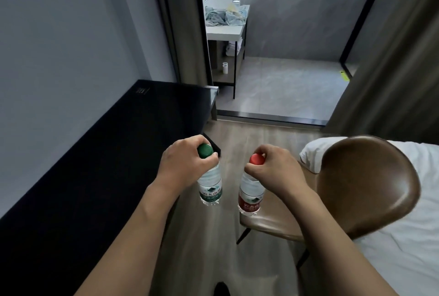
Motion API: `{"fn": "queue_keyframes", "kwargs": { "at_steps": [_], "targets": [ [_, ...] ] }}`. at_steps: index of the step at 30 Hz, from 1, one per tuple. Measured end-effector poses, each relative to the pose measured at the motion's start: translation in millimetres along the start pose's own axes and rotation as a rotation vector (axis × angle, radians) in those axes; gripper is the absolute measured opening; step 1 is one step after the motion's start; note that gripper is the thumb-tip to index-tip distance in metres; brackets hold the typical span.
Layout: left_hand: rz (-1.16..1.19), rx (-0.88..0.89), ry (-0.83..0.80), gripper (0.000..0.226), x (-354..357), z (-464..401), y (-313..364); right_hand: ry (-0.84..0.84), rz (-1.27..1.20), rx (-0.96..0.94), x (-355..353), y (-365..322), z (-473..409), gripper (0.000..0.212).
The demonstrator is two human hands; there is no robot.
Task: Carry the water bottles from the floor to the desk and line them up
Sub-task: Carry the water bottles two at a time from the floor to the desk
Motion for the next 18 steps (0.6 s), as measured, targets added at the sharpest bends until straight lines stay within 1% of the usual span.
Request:
{"fn": "queue_keyframes", "kwargs": {
  "at_steps": [5, 13, 18],
  "targets": [
    [0.015, -0.018, 0.032, 0.016, 4.9, -80.3, -18.6, 0.057, -0.010, -0.044, 8.0, -16.4, -83.4, 0.023],
    [-0.004, -0.090, 0.042, 0.016, 8.1, -181.3, -55.5, 0.005, -0.019, -0.047, 47.8, -36.3, -196.8, 0.025],
    [-0.042, -0.144, 0.056, 0.016, 7.5, -228.8, -76.5, -0.065, 0.008, -0.101, 75.2, -51.9, -258.9, 0.022]
  ]
}}
Point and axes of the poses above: each hand's wrist, its own z-axis away from the middle knuckle, its own x-axis out of the palm, y = z × x, the point moved 9 cm from there along -z, towards the middle knuckle, and after that the axes turned 4 degrees about y, right-handed, at the moved point
